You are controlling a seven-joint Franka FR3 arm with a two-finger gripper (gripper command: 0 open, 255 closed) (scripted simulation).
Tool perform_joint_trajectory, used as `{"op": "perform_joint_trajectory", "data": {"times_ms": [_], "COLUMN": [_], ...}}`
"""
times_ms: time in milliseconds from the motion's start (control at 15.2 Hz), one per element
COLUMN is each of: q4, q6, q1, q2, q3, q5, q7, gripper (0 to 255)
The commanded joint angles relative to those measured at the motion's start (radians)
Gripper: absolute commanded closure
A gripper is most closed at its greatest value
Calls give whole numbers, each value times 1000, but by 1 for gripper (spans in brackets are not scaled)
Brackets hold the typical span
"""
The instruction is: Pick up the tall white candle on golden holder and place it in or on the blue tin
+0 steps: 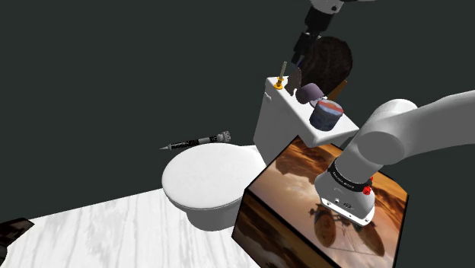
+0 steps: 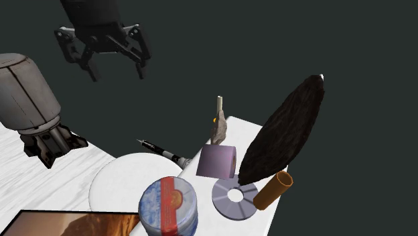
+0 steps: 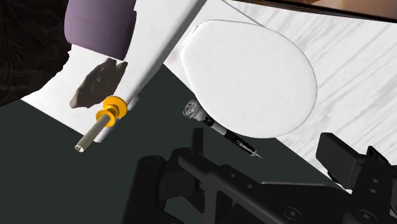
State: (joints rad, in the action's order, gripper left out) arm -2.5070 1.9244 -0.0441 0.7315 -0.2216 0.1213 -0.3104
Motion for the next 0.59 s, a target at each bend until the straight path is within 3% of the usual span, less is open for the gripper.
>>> {"op": "perform_joint_trajectory", "data": {"times_ms": [0, 528], "q4": [-22, -38], "q6": [78, 381], "q1": [-6, 21], "q2": [-27, -217], "q3": [-47, -270], "q5": [11, -16], "q7": [-48, -275], "gripper": [0, 0]}}
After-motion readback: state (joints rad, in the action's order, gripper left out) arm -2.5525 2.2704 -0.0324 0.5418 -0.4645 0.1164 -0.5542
